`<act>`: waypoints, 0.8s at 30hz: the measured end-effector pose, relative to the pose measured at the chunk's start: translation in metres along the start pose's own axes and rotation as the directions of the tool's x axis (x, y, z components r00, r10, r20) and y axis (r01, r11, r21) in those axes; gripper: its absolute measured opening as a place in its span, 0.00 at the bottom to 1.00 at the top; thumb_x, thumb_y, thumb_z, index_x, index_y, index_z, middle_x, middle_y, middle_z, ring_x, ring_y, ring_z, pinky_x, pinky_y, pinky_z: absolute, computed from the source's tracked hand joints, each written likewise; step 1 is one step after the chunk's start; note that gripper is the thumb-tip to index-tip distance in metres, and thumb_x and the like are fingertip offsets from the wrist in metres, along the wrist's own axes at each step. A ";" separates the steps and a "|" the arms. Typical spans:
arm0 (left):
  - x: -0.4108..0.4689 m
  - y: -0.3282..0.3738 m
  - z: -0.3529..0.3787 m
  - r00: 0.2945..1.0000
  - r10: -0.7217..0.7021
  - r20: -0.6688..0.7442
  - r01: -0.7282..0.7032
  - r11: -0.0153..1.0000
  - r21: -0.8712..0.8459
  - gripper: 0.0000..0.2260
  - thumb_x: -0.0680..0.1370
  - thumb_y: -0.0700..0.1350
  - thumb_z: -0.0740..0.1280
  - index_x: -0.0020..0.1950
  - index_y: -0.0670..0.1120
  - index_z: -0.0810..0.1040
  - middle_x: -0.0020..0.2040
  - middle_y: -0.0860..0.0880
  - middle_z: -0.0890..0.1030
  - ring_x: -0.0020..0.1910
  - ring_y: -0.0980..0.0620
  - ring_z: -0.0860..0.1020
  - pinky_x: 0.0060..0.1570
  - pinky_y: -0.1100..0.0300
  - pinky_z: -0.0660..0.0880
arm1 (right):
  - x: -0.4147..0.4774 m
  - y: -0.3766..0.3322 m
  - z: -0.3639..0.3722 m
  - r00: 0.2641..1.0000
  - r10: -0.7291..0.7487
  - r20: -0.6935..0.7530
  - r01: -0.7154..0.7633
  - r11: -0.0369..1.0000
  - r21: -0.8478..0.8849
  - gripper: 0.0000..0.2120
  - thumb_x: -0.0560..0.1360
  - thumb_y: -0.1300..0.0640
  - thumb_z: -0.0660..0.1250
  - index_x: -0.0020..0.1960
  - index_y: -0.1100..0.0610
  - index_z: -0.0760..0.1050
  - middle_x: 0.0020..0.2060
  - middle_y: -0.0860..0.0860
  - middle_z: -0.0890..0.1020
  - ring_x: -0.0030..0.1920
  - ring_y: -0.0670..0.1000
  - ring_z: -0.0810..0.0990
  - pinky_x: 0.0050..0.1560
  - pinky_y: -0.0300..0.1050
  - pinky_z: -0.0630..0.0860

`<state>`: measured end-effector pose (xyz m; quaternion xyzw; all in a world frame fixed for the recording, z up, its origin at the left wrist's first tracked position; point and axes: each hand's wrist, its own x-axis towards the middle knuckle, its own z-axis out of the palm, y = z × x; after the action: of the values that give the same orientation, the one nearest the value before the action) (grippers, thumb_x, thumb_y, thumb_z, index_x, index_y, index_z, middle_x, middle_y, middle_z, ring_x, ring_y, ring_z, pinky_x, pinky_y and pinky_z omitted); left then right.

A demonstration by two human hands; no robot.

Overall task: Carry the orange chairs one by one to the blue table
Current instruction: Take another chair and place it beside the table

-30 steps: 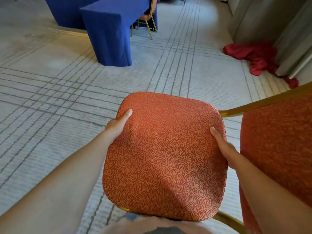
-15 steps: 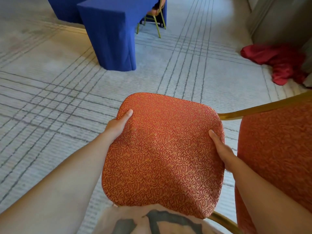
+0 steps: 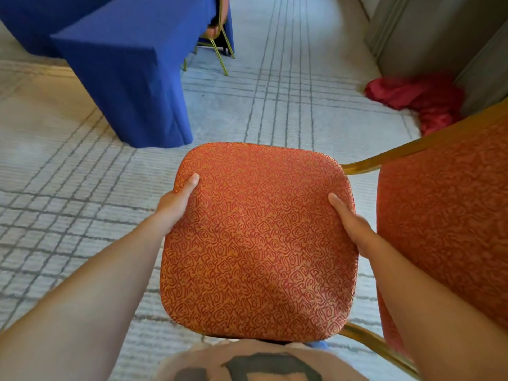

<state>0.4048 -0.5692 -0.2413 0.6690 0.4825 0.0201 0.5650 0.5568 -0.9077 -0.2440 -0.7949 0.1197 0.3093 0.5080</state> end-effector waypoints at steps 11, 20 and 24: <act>0.207 0.165 0.055 1.000 -0.024 -0.020 0.022 0.995 -0.094 0.43 0.66 0.76 0.64 0.66 0.43 0.76 0.62 0.43 0.80 0.59 0.42 0.78 0.65 0.47 0.72 | 0.218 -0.206 0.010 0.999 -0.025 0.039 0.027 0.998 -0.065 0.57 0.52 0.19 0.65 0.71 0.53 0.71 0.65 0.57 0.77 0.64 0.60 0.75 0.68 0.57 0.69; 0.368 0.278 0.062 0.997 0.036 -0.066 -0.037 0.999 -0.011 0.36 0.72 0.70 0.63 0.67 0.44 0.76 0.65 0.42 0.77 0.64 0.43 0.75 0.60 0.56 0.69 | 0.365 -0.308 0.063 0.995 0.034 0.095 -0.033 0.999 -0.018 0.62 0.47 0.16 0.65 0.73 0.51 0.69 0.65 0.57 0.78 0.63 0.60 0.76 0.69 0.62 0.69; 0.458 0.335 0.055 0.999 0.035 -0.035 -0.034 0.999 0.032 0.39 0.69 0.73 0.63 0.67 0.44 0.75 0.66 0.43 0.77 0.63 0.43 0.76 0.65 0.52 0.70 | 0.433 -0.365 0.095 0.997 0.039 0.067 -0.039 0.999 -0.004 0.61 0.48 0.16 0.64 0.72 0.51 0.70 0.63 0.57 0.79 0.62 0.60 0.77 0.68 0.61 0.71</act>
<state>0.8892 -0.2688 -0.2382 0.6856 0.4810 0.0340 0.5454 1.0434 -0.6040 -0.2696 -0.7824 0.1178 0.3459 0.5044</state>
